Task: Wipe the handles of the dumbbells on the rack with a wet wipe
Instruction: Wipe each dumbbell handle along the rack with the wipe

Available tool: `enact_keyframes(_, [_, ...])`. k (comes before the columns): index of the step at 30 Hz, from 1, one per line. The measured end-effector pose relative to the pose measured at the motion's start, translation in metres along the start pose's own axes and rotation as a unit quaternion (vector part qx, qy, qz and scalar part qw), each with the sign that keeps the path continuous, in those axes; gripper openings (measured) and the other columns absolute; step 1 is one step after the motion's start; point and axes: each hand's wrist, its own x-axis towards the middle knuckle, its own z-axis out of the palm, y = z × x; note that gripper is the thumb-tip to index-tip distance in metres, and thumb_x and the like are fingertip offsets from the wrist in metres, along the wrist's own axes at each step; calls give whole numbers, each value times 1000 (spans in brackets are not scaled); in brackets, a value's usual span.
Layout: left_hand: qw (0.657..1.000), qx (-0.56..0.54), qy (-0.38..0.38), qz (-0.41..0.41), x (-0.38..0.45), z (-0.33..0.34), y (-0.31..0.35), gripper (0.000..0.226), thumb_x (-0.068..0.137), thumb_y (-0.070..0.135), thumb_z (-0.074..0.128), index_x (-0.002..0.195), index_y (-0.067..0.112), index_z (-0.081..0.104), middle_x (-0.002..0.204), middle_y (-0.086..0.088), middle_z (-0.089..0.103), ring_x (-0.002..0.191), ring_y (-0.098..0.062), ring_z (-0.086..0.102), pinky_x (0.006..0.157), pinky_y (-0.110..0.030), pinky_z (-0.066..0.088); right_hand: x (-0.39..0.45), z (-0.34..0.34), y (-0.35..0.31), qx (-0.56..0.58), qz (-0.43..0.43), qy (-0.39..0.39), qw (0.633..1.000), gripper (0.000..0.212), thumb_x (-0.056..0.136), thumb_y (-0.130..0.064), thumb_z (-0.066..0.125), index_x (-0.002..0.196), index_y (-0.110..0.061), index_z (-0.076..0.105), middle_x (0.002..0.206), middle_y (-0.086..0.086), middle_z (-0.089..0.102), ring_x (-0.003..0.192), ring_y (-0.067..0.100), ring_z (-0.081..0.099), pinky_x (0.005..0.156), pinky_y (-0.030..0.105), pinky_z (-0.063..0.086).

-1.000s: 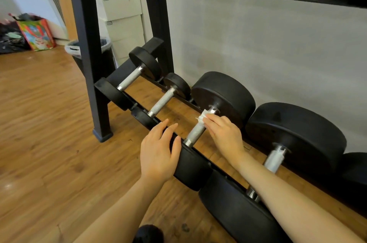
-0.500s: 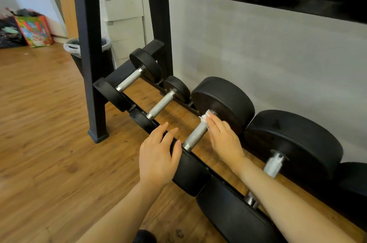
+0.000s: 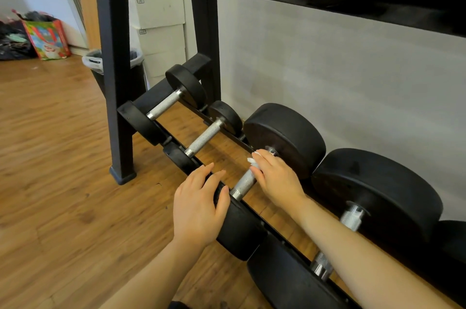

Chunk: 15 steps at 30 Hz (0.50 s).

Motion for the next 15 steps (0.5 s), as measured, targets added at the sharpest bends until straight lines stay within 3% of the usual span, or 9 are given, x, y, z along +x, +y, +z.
enact_keyframes(3, [1000,-4,1,2,0,-1,0,50,94,48,32,124,27,66,137,5,57,132,-17,48,102,-32,31,3,-2,10,-33,-21,-11,999,40,100,-29,43,136,-13,51,136,4,54,110,18,60,84,24,50])
enact_keyframes(6, [1000,-5,3,2,0,-1,0,49,94,48,33,122,28,67,135,6,58,131,-15,48,101,-31,31,5,5,7,-31,-5,-22,999,38,96,-21,55,133,-12,55,132,5,58,113,21,61,91,30,51])
enact_keyframes(10, [1000,-10,9,4,0,-1,0,47,93,46,34,119,27,68,133,6,60,129,-17,50,100,-32,32,3,2,5,40,-26,-15,999,32,100,-25,49,128,-15,60,129,1,61,118,15,57,98,28,45])
enact_keyframes(15, [1000,-17,12,5,1,-1,0,46,93,46,35,117,28,69,132,7,60,129,-16,49,99,-32,33,6,2,5,30,34,20,999,32,101,-24,47,127,-14,61,132,2,60,117,16,59,96,27,47])
